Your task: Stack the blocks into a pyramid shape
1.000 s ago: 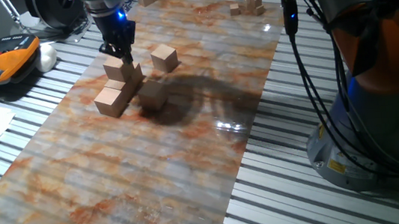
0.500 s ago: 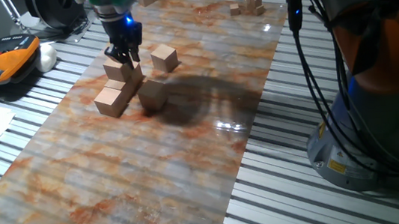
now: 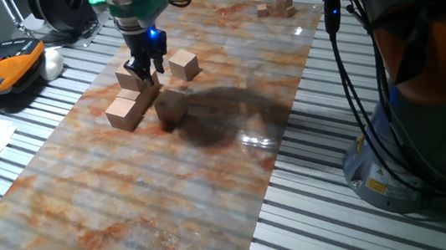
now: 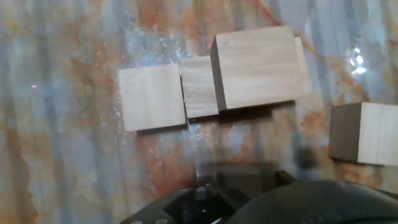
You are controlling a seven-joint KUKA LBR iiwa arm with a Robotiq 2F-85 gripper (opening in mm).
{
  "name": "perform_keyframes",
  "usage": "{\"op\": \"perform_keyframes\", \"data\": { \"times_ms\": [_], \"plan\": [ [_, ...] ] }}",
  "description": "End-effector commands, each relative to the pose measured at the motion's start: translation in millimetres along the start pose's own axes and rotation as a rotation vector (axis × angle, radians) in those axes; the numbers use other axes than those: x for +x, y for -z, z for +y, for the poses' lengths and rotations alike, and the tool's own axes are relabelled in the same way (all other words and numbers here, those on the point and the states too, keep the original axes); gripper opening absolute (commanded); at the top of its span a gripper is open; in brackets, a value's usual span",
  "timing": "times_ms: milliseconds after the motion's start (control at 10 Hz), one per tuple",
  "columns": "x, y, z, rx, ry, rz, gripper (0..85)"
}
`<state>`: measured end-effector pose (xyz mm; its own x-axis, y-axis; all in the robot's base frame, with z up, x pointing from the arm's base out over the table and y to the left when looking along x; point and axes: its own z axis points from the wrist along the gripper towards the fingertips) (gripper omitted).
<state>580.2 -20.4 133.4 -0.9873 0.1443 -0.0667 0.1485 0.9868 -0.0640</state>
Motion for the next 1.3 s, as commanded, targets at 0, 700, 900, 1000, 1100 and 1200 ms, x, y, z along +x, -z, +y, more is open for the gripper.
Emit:
{"op": "perform_keyframes", "data": {
  "times_ms": [0,700,900,1000,1100,1200],
  "plan": [
    [0.7,-0.9,-0.9,-0.001,-0.012,0.004,51.0],
    [14.0,-14.9,6.9,-0.022,-0.063,-0.007,68.0],
    [14.1,-19.2,3.5,-0.007,0.011,0.008,68.0],
    [14.6,-21.2,3.2,-0.002,0.016,0.015,68.0],
    [16.1,-23.0,2.3,-0.017,0.022,0.009,68.0],
    [17.2,-26.0,2.2,-0.021,0.017,0.013,68.0]
  ]
}}
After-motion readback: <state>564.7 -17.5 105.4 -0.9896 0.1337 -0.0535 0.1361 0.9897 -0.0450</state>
